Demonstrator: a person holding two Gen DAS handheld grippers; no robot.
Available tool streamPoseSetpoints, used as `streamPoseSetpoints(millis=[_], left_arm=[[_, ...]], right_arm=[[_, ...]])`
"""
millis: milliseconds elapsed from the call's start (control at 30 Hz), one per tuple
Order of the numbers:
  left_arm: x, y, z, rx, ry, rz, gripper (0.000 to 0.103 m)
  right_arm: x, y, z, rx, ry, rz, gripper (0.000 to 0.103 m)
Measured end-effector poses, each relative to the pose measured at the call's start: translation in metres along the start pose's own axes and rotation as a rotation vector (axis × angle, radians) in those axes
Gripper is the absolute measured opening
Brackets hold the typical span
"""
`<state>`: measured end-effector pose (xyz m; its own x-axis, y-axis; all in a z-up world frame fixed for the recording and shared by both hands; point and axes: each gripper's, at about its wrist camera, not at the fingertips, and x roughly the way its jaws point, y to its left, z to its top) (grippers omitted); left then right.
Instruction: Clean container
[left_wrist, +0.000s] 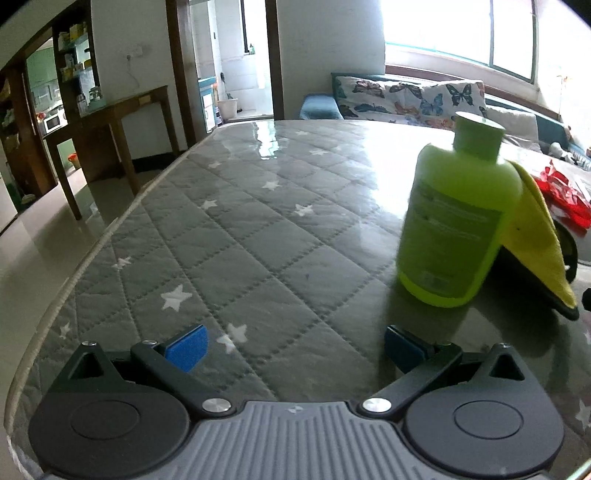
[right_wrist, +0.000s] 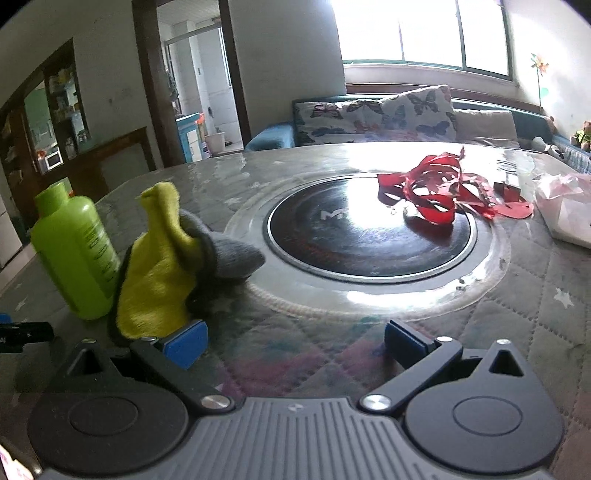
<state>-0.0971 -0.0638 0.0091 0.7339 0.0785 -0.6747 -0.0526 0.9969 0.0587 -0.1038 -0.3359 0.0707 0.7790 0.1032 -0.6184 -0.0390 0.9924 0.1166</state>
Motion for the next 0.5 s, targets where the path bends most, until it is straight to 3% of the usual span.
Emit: streamPoseSetpoints(millis=[500], left_arm=[[0.023, 0.034, 0.019, -0.013, -0.077, 0.012, 0.103]], right_arm=[[0.012, -0.035, 0.019, 0.017, -0.011, -0.098, 0.103]])
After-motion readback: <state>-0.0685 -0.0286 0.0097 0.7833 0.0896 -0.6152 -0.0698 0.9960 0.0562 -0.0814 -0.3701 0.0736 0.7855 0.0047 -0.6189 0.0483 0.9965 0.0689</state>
